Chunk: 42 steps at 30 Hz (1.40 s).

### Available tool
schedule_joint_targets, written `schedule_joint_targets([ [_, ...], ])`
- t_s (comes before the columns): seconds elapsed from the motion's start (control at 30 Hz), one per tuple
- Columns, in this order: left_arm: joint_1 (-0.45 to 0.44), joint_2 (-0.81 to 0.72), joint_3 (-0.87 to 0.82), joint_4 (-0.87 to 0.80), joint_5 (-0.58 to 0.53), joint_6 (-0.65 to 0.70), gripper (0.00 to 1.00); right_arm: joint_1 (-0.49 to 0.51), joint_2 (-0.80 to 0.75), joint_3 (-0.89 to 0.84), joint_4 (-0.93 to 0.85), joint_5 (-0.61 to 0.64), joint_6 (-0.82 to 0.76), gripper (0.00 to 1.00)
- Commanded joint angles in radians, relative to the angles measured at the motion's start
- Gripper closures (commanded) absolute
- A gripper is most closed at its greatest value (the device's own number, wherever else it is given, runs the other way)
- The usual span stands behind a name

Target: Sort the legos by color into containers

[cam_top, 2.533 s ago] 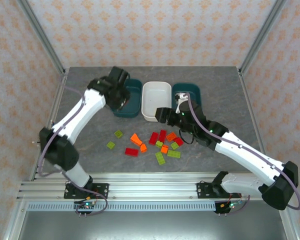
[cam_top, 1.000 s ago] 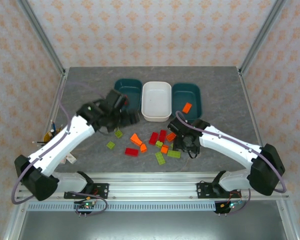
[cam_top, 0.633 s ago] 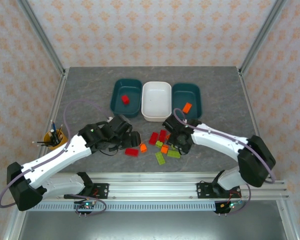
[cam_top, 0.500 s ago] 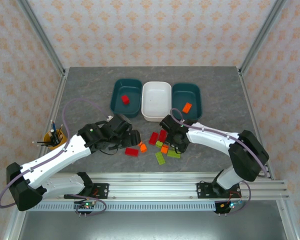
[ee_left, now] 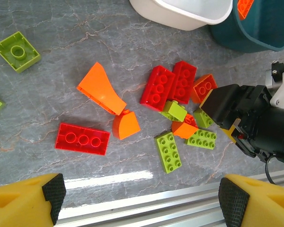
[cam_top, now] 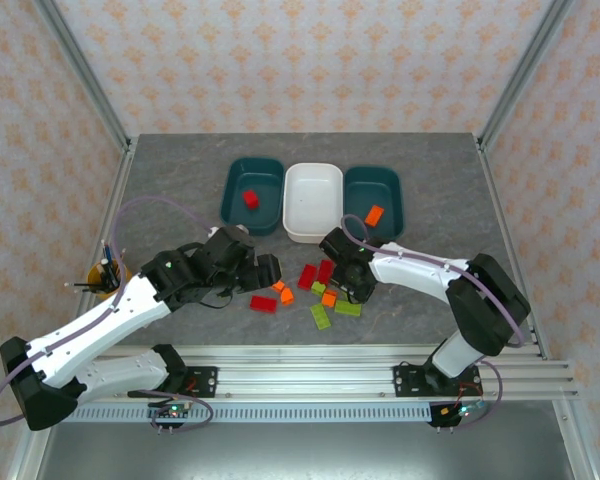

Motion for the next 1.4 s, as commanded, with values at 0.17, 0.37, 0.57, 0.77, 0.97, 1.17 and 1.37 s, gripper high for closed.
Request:
schedule_joint_targets([
  [0.17, -0.004, -0.011, 0.01, 0.019, -0.025, 0.002, 0.13, -0.009, -0.005, -0.001, -0.058, 0.026, 0.02, 0.45],
  [0.37, -0.004, -0.007, 0.007, 0.032, -0.025, -0.006, 0.13, -0.009, -0.041, 0.068, -0.138, 0.057, -0.012, 0.45],
  [0.57, -0.004, -0.007, 0.001, 0.041, -0.027, -0.013, 0.13, -0.009, -0.103, 0.005, -0.106, 0.018, 0.022, 0.42],
  [0.77, -0.004, -0.016, -0.001, 0.06, -0.02, -0.008, 0.13, -0.009, -0.056, -0.028, -0.012, -0.039, 0.013, 0.38],
  [0.97, -0.004, -0.026, 0.0, 0.06, -0.022, -0.008, 0.13, -0.009, 0.002, -0.029, 0.01, -0.053, 0.009, 0.4],
  [1.17, -0.003, -0.031, -0.004, 0.059, -0.023, -0.012, 0.13, -0.009, 0.033, -0.03, 0.019, -0.039, 0.001, 0.44],
  [1.37, -0.003, -0.032, -0.005, 0.058, -0.023, -0.012, 0.13, -0.013, 0.064, -0.034, 0.026, -0.024, -0.018, 0.5],
])
